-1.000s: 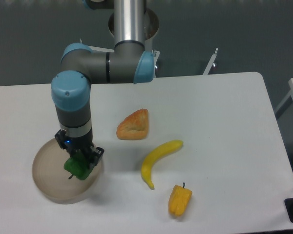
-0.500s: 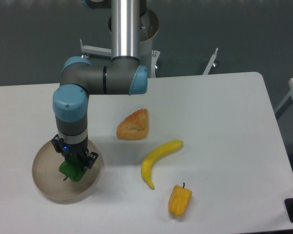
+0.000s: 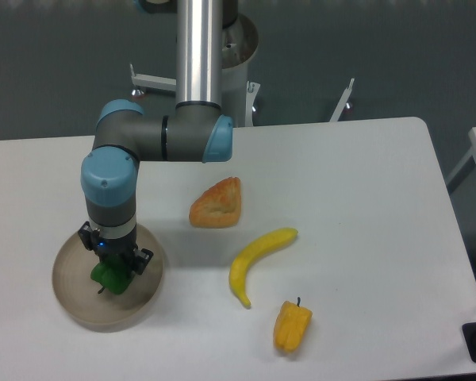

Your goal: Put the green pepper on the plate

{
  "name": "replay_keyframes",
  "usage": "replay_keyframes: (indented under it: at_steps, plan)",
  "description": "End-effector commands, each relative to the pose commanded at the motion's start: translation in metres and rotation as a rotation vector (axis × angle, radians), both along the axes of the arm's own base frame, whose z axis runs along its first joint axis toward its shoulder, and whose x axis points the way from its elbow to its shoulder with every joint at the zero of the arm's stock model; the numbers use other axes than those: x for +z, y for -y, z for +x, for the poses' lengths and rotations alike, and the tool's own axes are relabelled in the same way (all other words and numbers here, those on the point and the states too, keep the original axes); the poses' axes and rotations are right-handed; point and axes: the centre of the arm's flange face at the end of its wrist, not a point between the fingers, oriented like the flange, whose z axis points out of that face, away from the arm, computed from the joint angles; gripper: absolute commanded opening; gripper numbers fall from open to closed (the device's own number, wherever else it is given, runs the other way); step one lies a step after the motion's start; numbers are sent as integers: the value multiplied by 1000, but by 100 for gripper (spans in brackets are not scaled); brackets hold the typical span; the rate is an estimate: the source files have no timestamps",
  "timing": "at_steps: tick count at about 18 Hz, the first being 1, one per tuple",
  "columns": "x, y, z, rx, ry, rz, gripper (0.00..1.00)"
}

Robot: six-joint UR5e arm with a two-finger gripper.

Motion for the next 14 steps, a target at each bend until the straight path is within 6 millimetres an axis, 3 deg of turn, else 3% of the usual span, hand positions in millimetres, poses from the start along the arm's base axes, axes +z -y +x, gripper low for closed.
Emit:
replay_keyframes:
  at_steps: [10, 14]
  plan:
    - [-8, -1, 8, -9, 3, -12, 44]
    - [-3, -1, 8, -11, 3, -6, 69]
